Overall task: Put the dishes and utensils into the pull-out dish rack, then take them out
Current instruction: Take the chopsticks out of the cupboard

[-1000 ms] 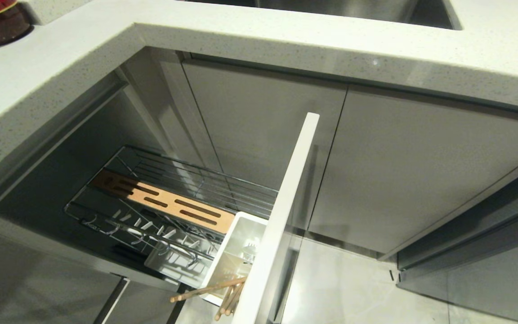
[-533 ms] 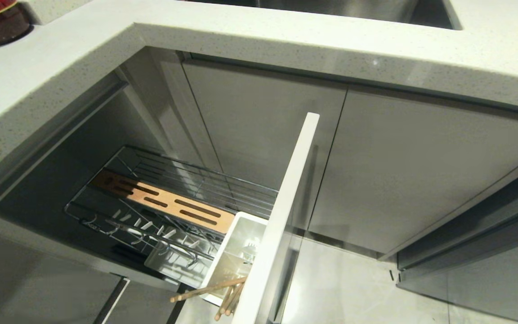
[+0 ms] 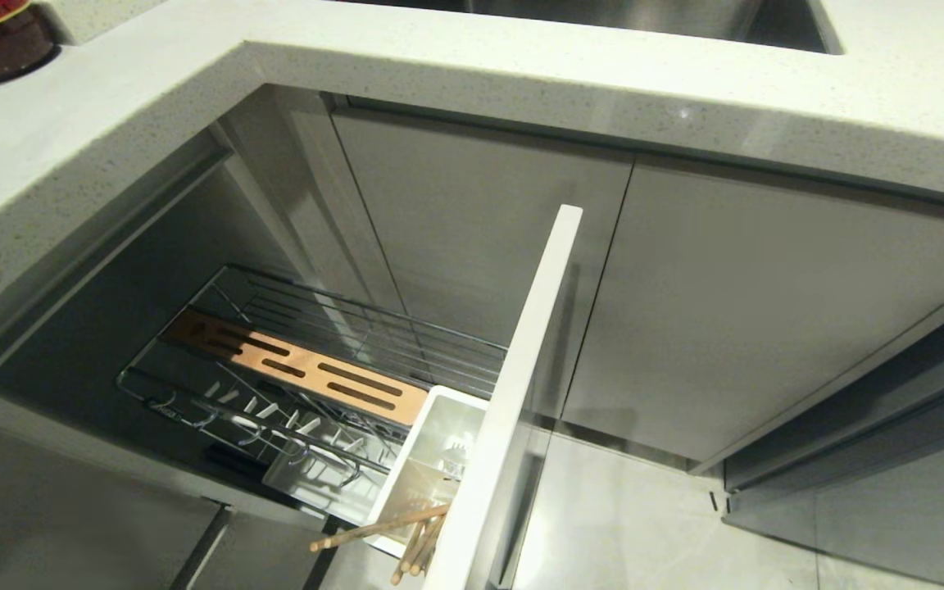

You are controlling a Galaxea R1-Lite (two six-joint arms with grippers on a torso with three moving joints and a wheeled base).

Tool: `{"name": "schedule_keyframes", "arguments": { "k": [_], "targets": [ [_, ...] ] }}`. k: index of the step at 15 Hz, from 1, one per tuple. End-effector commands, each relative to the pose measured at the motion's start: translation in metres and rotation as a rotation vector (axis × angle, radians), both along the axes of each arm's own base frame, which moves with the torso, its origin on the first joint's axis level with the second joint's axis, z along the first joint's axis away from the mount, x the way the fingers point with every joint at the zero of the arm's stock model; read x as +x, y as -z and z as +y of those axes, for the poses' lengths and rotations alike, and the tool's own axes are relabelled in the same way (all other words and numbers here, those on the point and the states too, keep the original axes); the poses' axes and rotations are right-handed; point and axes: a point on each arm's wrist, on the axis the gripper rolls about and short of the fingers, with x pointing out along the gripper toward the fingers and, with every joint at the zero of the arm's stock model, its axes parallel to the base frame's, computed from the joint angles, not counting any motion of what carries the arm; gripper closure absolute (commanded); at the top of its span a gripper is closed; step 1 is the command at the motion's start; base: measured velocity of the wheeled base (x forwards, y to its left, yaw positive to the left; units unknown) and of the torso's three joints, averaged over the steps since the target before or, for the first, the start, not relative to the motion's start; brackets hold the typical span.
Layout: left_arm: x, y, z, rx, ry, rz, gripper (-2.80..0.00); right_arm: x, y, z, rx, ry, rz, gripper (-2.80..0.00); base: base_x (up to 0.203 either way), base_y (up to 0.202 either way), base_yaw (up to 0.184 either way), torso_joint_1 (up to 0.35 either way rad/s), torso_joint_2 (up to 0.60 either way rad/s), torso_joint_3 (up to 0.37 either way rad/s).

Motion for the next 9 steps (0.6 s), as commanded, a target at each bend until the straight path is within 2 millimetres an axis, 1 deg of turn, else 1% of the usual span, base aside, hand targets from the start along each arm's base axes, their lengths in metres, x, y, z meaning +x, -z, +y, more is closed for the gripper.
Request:
{"name": "schedule_keyframes", "arguments": {
  "k": [1,3,4,7,9],
  "targets": [
    [0.026,0.013,-0.019,0.022,0.175,0.136,0.0,0.002,0.007,0.0,0.0,0.0,0.025,0.0,0.0,0.0,0.0,0.0,0.0,0.0],
    [0.041,0.028,-0.037,0.06,0.286,0.257,0.0,0.002,0.007,0.0,0.0,0.0,0.025,0.0,0.0,0.0,0.0,0.0,0.0,0.0],
    [0.049,0.035,-0.043,0.078,0.308,0.315,0.0,0.002,0.007,0.0,0.0,0.0,0.025,0.0,0.0,0.0,0.0,0.0,0.0,0.0],
    [0.049,0.047,-0.059,0.13,0.418,0.412,0.0,0.002,0.007,0.0,0.0,0.0,0.025,0.0,0.0,0.0,0.0,0.0,0.0,0.0],
    [0.055,0.061,-0.072,0.191,0.463,0.539,0.0,0.002,0.007,0.0,0.0,0.0,0.025,0.0,0.0,0.0,0.0,0.0,0.0,0.0]
  ]
}}
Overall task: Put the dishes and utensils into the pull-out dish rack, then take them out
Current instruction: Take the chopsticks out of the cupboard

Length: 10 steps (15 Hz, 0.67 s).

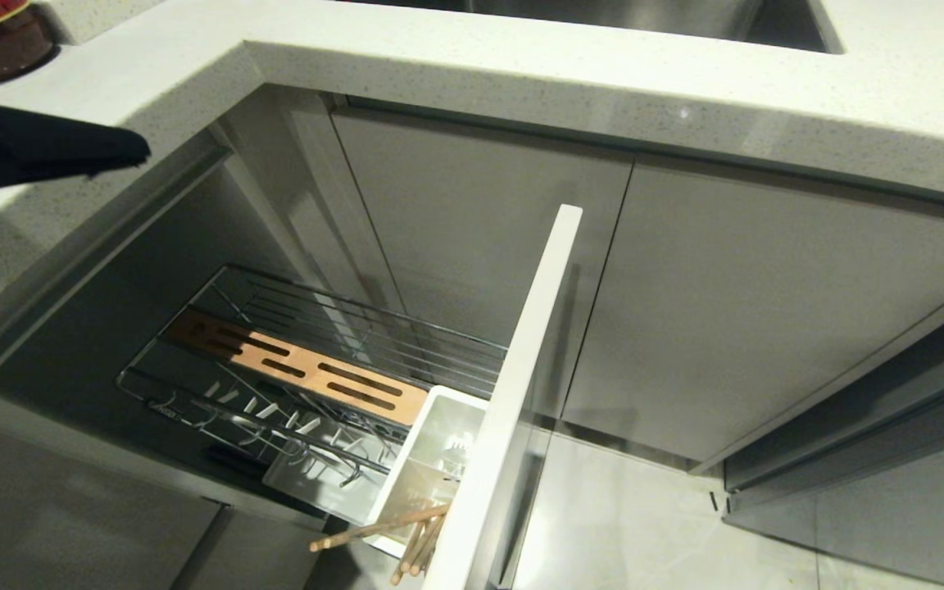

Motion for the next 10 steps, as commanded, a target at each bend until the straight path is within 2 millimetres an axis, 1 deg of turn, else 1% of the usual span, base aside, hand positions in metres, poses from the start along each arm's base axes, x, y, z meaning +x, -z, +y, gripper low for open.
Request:
{"name": "schedule_keyframes", "arguments": {
  "k": [1,3,7,10],
  "targets": [
    [0.012,0.015,-0.017,0.076,0.052,0.116,0.0,0.002,0.007,0.0,0.0,0.0,0.024,0.0,0.0,0.0,0.0,0.0,0.0,0.0],
    [0.015,0.022,-0.022,0.123,0.067,0.177,0.0,0.002,0.007,0.0,0.0,0.0,0.024,0.0,0.0,0.0,0.0,0.0,0.0,0.0],
    [0.017,0.028,-0.025,0.195,0.072,0.27,0.0,0.002,0.007,0.0,0.0,0.0,0.024,0.0,0.0,0.0,0.0,0.0,0.0,0.0],
    [0.025,0.042,-0.031,0.303,0.077,0.367,0.0,0.002,0.007,0.0,0.0,0.0,0.024,0.0,0.0,0.0,0.0,0.0,0.0,0.0]
  ]
}}
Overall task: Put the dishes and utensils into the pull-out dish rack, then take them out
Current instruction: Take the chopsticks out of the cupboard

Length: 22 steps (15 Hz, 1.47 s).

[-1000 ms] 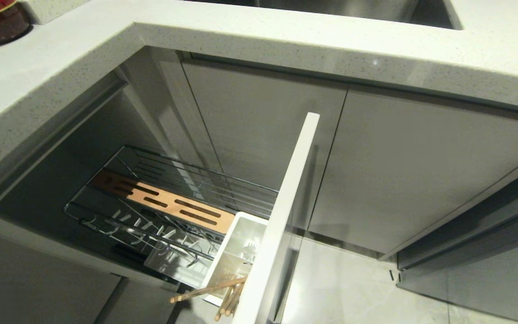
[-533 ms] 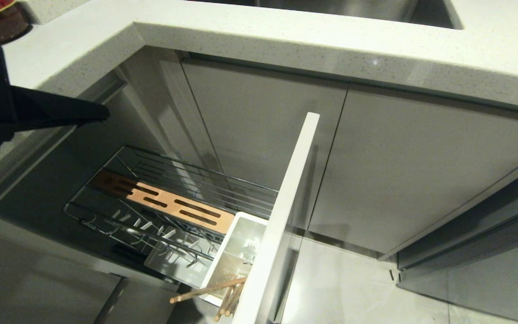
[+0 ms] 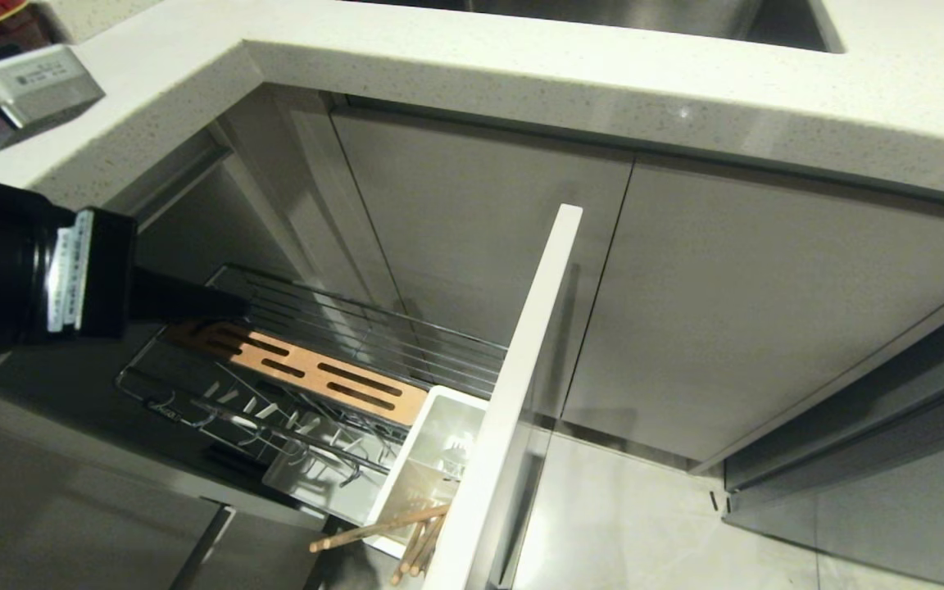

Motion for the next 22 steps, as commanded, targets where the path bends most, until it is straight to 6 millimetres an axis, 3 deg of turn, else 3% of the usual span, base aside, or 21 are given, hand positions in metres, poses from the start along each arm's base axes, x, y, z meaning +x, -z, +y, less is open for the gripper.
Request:
{"name": "schedule_keyframes", "arguments": {
  "k": [1,3,4,11,22],
  "targets": [
    [0.011,0.014,-0.009,0.102,0.002,0.092,0.0,0.002,0.007,0.0,0.0,0.0,0.024,0.0,0.0,0.0,0.0,0.0,0.0,0.0],
    [0.017,0.032,-0.016,0.258,0.024,0.196,0.0,0.002,0.007,0.0,0.0,0.0,0.024,0.0,0.0,0.0,0.0,0.0,0.0,0.0],
    [0.021,0.038,-0.019,0.296,0.03,0.23,-2.8,0.002,0.007,0.0,0.0,0.0,0.024,0.0,0.0,0.0,0.0,0.0,0.0,0.0],
    [0.058,0.08,-0.049,0.435,0.034,0.437,-2.8,0.002,0.007,0.0,0.0,0.0,0.024,0.0,0.0,0.0,0.0,0.0,0.0,0.0],
    [0.093,0.14,-0.081,0.579,0.121,0.804,-2.8,0.002,0.007,0.0,0.0,0.0,0.024,0.0,0.0,0.0,0.0,0.0,0.0,0.0]
  ]
}}
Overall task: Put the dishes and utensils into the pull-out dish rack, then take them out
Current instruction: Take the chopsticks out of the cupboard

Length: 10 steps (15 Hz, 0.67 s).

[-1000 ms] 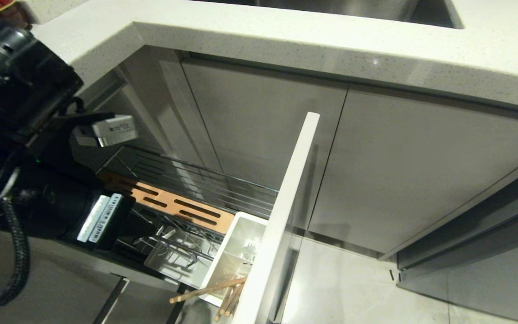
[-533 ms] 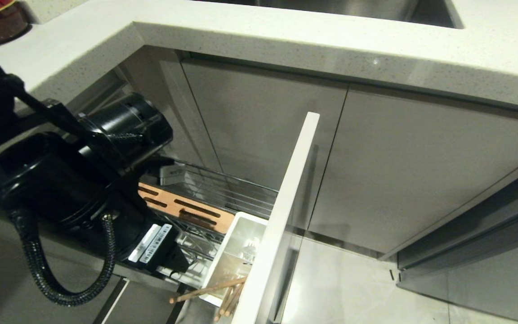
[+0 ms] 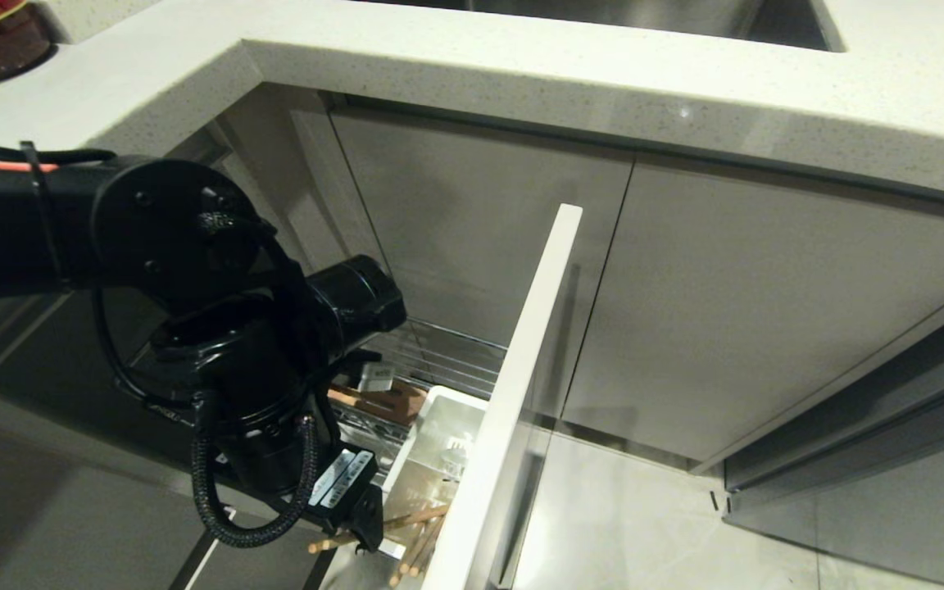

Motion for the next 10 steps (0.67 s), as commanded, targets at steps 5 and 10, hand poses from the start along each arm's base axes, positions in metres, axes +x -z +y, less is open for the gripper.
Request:
{"name": "schedule_keyframes", "arguments": {
  "k": [5,10],
  "targets": [
    [0.012,0.021,-0.008,0.073,0.038,0.106,-2.8,0.002,0.007,0.0,0.0,0.0,0.025,0.0,0.0,0.0,0.0,0.0,0.0,0.0],
    [0.014,0.031,-0.011,0.098,0.088,0.179,-2.8,0.002,0.007,0.0,0.0,0.0,0.025,0.0,0.0,0.0,0.0,0.0,0.0,0.0]
  ]
}}
